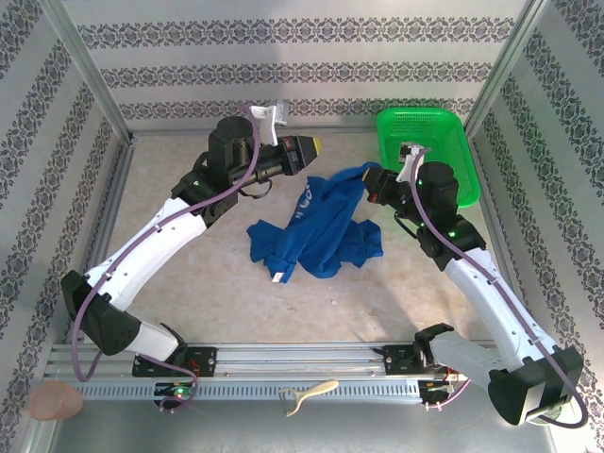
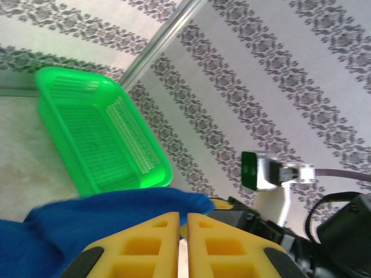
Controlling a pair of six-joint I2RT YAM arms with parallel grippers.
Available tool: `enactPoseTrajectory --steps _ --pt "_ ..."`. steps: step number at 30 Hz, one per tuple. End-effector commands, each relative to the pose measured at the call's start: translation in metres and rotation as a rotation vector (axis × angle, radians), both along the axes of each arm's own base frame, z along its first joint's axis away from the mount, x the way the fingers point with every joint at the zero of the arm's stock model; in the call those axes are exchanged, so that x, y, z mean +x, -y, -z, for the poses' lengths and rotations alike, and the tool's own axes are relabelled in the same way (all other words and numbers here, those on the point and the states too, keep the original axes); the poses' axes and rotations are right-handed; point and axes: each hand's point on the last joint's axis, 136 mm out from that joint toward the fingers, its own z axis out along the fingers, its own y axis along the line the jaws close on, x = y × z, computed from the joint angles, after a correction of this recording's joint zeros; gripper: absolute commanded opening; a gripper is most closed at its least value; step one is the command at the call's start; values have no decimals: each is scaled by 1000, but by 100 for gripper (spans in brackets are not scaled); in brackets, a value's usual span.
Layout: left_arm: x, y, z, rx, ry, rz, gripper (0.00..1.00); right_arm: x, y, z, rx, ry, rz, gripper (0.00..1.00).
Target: Fold the inside-out t-shirt
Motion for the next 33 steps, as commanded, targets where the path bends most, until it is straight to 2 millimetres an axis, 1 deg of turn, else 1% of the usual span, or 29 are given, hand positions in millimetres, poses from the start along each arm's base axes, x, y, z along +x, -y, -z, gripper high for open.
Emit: enactPoseTrajectory --steps 1,2,4,5,7,9,12,16,17,19,20,21,26,29,31,33 --pt "5 -26 7 94 3 -111 12 2 4 -23 2 56 4 0" --pt "6 -29 13 116 0 -129 14 2 4 -25 3 59 4 0" --pt "8 -31 32 150 -26 -141 28 3 4 -25 4 57 3 0" --pt "7 -30 41 157 -36 -133 32 3 5 -25 5 56 5 0" --pt "7 -26 69 160 -79 -120 43 3 6 -26 9 57 5 0" --pt "6 -19 92 147 -94 -87 49 2 7 -26 15 56 7 0" --pt "2 -6 114 186 -54 -35 53 -2 8 -26 23 56 7 0" --pt "-8 17 133 252 -17 43 56 -3 9 -26 29 56 9 0" --pt "-8 19 138 266 -23 43 56 -3 9 -26 30 54 8 0" --pt "-4 12 147 294 -34 1 56 -3 7 -29 34 58 -2 0" --pt "-3 9 145 289 -21 -13 56 -3 5 -30 34 63 -15 0" --pt "-3 9 141 267 -9 -18 59 -4 4 -34 38 71 -22 0" --pt "-8 22 115 158 55 35 64 -11 -1 -42 63 105 -74 0" --pt "-12 34 100 109 103 105 67 -17 -6 -47 86 128 -123 0" --pt "-16 45 87 72 136 165 67 -21 -8 -50 98 144 -150 0" --pt "-20 54 80 51 153 217 68 -24 -11 -52 108 155 -173 0"
